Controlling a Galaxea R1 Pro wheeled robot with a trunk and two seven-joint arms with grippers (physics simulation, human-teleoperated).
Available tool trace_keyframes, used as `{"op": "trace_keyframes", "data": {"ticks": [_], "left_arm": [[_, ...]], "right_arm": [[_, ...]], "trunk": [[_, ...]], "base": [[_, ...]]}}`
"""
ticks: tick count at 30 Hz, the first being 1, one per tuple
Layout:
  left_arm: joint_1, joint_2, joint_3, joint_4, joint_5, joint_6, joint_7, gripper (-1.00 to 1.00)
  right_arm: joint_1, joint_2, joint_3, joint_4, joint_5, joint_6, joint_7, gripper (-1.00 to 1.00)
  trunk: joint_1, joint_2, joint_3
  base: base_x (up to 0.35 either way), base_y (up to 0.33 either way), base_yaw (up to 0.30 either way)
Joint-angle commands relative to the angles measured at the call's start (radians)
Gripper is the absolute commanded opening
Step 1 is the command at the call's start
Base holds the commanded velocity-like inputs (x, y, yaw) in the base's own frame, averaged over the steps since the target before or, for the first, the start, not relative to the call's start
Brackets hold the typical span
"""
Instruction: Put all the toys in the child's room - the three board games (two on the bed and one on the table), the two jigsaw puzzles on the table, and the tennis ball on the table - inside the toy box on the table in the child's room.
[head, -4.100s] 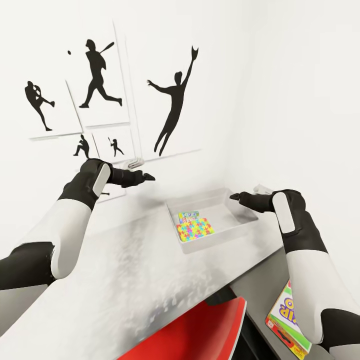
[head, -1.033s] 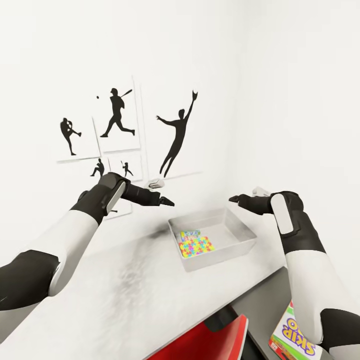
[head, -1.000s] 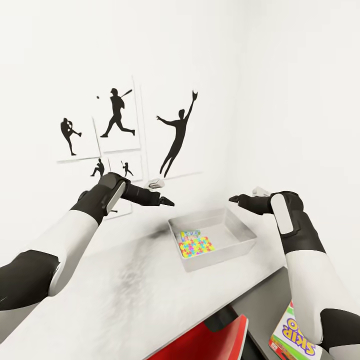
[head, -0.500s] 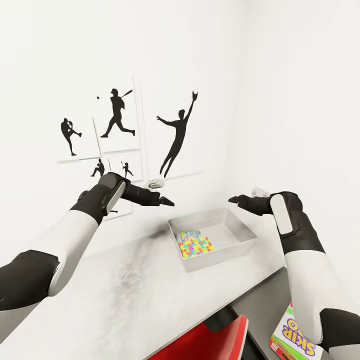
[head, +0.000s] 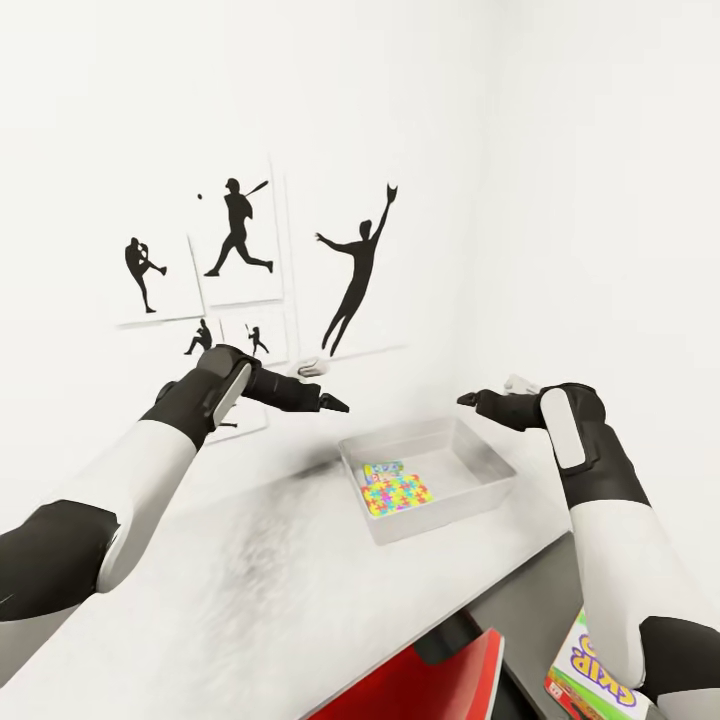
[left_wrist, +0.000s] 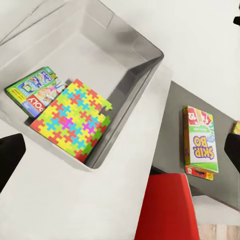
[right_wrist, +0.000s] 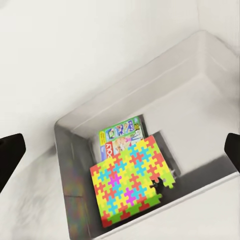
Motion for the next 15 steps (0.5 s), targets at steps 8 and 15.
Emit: {"op": "trace_keyframes", "data": {"ticks": [8,15], "left_arm": [[-0.001,0.000,-0.006,-0.001,0.010,0.006,0.005,1.00],[-0.001,0.000,-0.006,-0.001,0.010,0.007,0.004,1.00]], "right_arm": [[-0.001,0.000,0.000,-0.001,-0.009,0.003,-0.008,1.00],[-0.001,0.000,0.000,-0.001,-0.009,0.003,-0.008,1.00]], "trunk": [[0.001,-0.002,-0.001],[0.001,-0.002,-0.001]], "base": [[0.036,0.009,-0.022],[0.110,0.016,-0.002]]}}
